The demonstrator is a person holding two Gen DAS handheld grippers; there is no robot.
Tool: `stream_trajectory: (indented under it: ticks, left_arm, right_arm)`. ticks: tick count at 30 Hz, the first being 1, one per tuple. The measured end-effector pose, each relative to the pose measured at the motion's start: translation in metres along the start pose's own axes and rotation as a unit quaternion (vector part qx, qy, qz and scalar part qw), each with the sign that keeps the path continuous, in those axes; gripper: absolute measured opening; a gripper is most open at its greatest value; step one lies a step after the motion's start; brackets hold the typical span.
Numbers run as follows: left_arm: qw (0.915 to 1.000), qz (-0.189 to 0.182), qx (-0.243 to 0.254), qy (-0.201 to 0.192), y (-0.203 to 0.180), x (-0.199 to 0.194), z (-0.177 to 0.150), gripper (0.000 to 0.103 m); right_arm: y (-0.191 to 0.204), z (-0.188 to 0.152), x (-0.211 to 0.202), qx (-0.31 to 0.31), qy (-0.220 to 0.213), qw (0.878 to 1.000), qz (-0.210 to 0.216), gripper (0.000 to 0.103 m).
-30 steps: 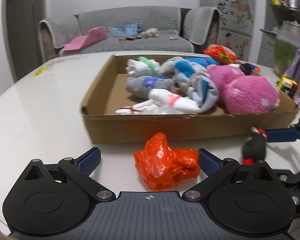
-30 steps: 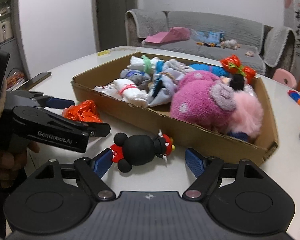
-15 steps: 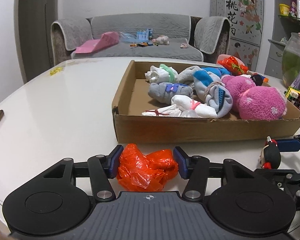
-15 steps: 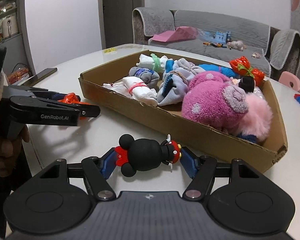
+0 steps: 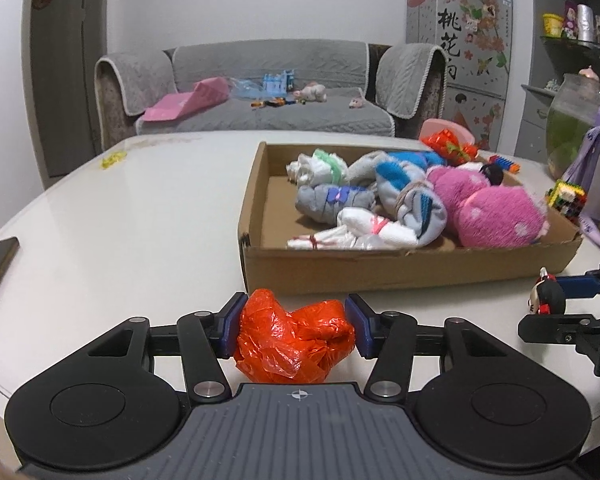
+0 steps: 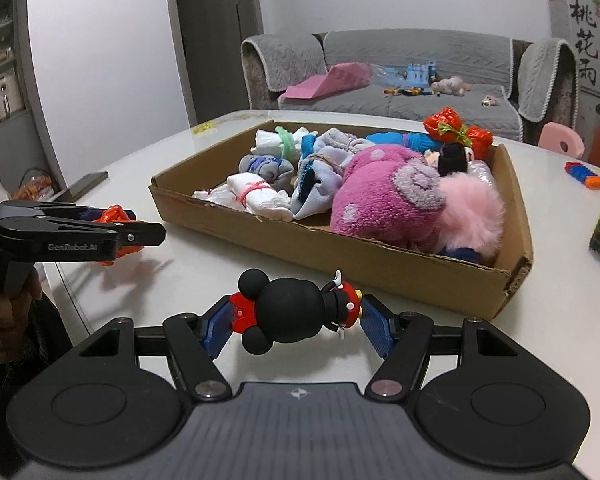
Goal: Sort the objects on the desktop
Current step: 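Lift both held items and carry them over the cardboard box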
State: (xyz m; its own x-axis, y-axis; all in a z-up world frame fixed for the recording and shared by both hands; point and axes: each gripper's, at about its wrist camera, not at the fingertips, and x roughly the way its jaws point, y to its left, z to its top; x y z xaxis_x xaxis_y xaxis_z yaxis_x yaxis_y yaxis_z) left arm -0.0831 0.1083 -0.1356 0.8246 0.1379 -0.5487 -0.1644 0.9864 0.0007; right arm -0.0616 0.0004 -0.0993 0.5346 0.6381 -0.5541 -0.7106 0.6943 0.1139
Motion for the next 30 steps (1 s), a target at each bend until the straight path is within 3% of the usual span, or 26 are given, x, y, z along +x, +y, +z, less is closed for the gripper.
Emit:
stream_trajectory:
  ticks: [14, 23, 30]
  left_arm:
    - [0.9965, -0.027, 0.038, -0.069, 0.000, -0.043, 0.055, 0.059]
    - [0.9901, -0.044, 0.045, -0.125, 0.002, -0.050, 0.129, 0.059]
    - [0.9876, -0.049, 0.049, -0.141, -0.004, -0.035, 0.189, 0.059]
  right_arm:
    - [-0.041, 0.010, -0.060, 0.086, -0.071, 0.994, -0.009, 0.064]
    - [-0.066, 0.071, -0.106, 0.073, -0.139, 0.986, -0.046, 0.064]
    - [-0.075, 0.126, -0.099, 0.045, -0.163, 0.984, -0.050, 0.064]
